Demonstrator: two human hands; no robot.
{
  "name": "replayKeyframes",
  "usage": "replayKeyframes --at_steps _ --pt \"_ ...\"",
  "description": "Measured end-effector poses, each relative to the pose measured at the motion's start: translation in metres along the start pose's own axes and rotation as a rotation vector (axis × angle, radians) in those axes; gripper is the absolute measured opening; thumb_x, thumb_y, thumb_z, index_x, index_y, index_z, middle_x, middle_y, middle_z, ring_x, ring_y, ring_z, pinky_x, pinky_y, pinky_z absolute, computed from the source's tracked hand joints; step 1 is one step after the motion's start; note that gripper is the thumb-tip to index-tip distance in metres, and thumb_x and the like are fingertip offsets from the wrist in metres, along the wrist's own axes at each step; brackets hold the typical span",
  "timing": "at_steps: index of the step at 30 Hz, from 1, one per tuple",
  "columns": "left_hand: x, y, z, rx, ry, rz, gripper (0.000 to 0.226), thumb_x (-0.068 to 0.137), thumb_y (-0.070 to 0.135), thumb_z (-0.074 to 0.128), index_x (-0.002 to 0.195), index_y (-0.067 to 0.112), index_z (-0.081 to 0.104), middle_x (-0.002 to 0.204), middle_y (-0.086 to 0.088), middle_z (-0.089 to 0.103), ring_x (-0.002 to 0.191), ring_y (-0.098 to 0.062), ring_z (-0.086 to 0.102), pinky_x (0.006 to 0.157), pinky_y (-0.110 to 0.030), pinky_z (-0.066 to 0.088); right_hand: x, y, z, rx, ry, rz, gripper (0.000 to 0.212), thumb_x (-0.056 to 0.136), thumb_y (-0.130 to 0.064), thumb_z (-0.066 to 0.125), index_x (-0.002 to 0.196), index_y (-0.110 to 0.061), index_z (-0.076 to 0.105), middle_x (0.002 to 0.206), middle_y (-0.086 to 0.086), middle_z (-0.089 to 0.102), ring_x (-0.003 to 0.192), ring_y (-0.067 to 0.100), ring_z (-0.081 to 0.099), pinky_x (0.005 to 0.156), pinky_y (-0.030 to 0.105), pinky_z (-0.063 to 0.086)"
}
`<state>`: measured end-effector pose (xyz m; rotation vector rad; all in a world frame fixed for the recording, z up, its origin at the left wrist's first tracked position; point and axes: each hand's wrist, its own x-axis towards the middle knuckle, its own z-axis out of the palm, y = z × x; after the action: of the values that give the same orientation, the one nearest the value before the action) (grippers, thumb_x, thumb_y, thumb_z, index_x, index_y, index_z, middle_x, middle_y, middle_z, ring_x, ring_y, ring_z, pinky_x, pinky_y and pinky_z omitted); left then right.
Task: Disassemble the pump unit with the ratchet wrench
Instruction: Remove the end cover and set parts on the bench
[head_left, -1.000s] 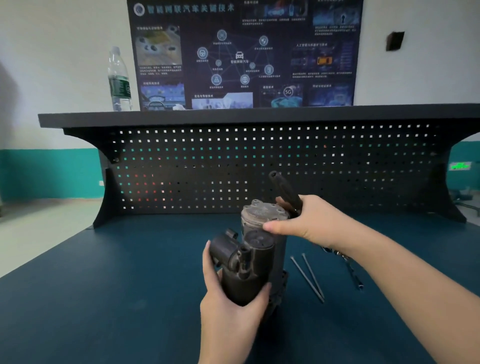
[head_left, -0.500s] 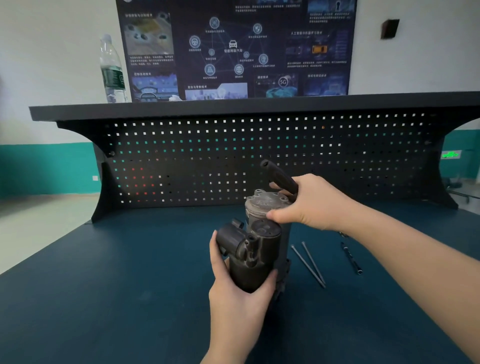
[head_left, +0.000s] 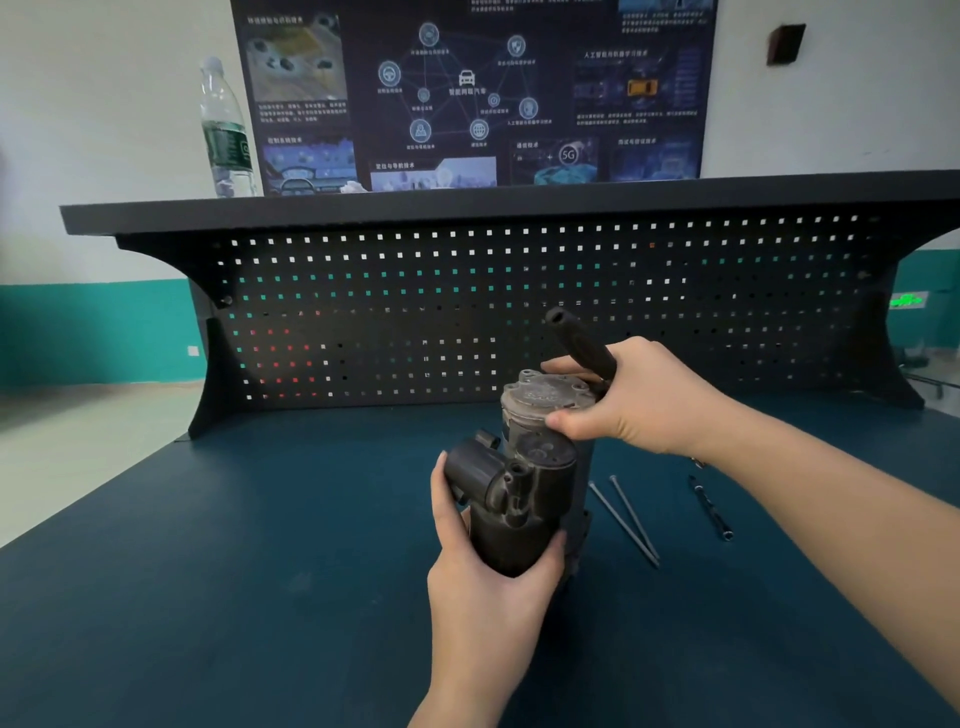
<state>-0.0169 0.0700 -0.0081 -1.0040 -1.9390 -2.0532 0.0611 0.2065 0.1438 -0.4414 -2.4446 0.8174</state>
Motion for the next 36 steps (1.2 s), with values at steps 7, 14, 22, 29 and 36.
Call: replayKeyframes --at_steps 7,14,22,29,36 --pt "0.003 -0.001 -0.001 0.018 0.016 0.001 0.103 0.051 0.058 0.076 0.126 0.075 0.006 0.095 0.042 0.060 0.084 0.019 0.059 0.064 0.005 0.037 0.008 -0.016 -0.015 -0.018 -0.006 -0.045 0.043 0.059 -0.039 0.080 0.101 -0.030 0.072 0.097 -0.006 0.075 0.096 0.014 0.069 0.084 0.031 0.057" --pt "0.004 0.000 -0.002 0.015 0.028 -0.023 0.100 0.050 0.059 0.075 0.121 0.078 0.007 0.096 0.044 0.058 0.086 0.023 0.055 0.063 0.007 0.034 0.031 -0.005 -0.044 0.335 0.350 0.026 0.025 0.072 -0.036 0.080 0.090 -0.020 0.074 0.051 -0.011 0.058 0.033 0.000 0.042 0.037 0.015 0.034" --pt "0.000 0.004 0.000 0.020 0.041 -0.033 0.100 0.047 0.061 0.074 0.120 0.079 0.007 0.092 0.047 0.056 0.083 0.028 0.052 0.062 0.009 0.033 0.014 0.129 0.004 0.014 0.376 0.669 0.066 0.068 -0.052 0.075 0.116 -0.014 0.053 0.088 0.002 0.060 0.058 0.014 0.051 0.047 0.023 0.036" --pt "-0.001 0.002 0.000 0.003 0.030 -0.045 0.103 0.050 0.056 0.078 0.122 0.078 0.007 0.093 0.043 0.058 0.084 0.026 0.053 0.060 0.007 0.035 0.016 0.181 0.047 -0.158 0.212 0.864 0.078 0.072 -0.049 0.073 0.129 -0.006 0.042 0.101 0.008 0.056 0.077 0.022 0.057 0.058 0.029 0.044" --pt "0.003 0.003 -0.003 -0.026 0.027 -0.062 0.104 0.045 0.064 0.072 0.123 0.077 0.005 0.097 0.047 0.055 0.086 0.027 0.052 0.061 0.009 0.033 0.024 0.189 0.061 -0.121 0.168 0.871 0.089 0.074 -0.042 0.078 0.137 -0.002 0.030 0.128 0.019 0.054 0.112 0.034 0.057 0.085 0.037 0.048"
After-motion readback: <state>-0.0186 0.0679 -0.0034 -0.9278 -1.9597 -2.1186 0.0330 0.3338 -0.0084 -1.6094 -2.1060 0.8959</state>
